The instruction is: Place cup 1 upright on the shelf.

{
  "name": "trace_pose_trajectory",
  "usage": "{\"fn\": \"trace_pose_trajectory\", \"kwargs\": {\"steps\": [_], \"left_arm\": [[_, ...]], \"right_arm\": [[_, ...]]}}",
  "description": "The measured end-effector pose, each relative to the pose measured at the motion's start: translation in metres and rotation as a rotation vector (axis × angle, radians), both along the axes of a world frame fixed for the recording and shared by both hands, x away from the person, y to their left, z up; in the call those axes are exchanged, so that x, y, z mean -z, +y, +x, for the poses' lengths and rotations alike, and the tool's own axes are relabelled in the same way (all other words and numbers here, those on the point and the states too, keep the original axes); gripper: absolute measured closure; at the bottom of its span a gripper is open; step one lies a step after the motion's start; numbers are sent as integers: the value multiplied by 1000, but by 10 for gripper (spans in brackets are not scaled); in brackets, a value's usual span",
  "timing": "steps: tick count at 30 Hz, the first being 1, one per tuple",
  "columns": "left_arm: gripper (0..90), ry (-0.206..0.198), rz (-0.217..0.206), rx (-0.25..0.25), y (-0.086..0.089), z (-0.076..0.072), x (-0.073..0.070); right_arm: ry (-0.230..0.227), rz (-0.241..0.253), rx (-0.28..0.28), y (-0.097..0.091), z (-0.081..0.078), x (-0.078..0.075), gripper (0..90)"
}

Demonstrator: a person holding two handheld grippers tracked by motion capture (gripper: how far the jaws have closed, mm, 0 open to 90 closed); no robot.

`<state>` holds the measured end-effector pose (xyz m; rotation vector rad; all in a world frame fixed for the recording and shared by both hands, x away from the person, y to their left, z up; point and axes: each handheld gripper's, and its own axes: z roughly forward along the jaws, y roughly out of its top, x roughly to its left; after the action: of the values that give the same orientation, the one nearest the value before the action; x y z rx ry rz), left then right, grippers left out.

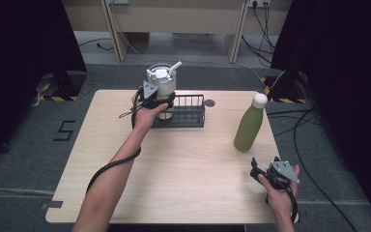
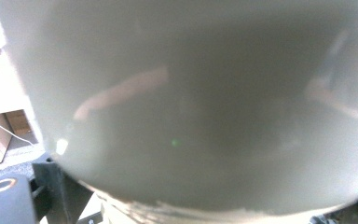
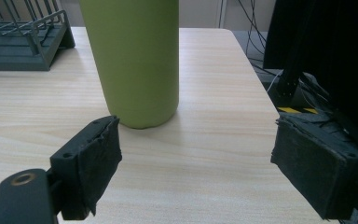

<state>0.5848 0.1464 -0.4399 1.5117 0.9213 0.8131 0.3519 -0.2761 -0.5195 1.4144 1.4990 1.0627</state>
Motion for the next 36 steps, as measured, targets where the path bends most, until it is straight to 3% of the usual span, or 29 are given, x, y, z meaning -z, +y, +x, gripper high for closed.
{"fn": "trace_pose_trajectory", "kwargs": {"steps": [21,31,36], "left_arm": [[0,0,22,-20,5,-8,-1],[0,-13,66,-24,12,-20,-3],[0,-19,66,-28,16,-25,-4]], "right_arm": [[-2,-18,-15,3,0,0,120],[-19,-21,-25,5,0,-3,108],[-24,-16,-24,5,1,-5,108]]}}
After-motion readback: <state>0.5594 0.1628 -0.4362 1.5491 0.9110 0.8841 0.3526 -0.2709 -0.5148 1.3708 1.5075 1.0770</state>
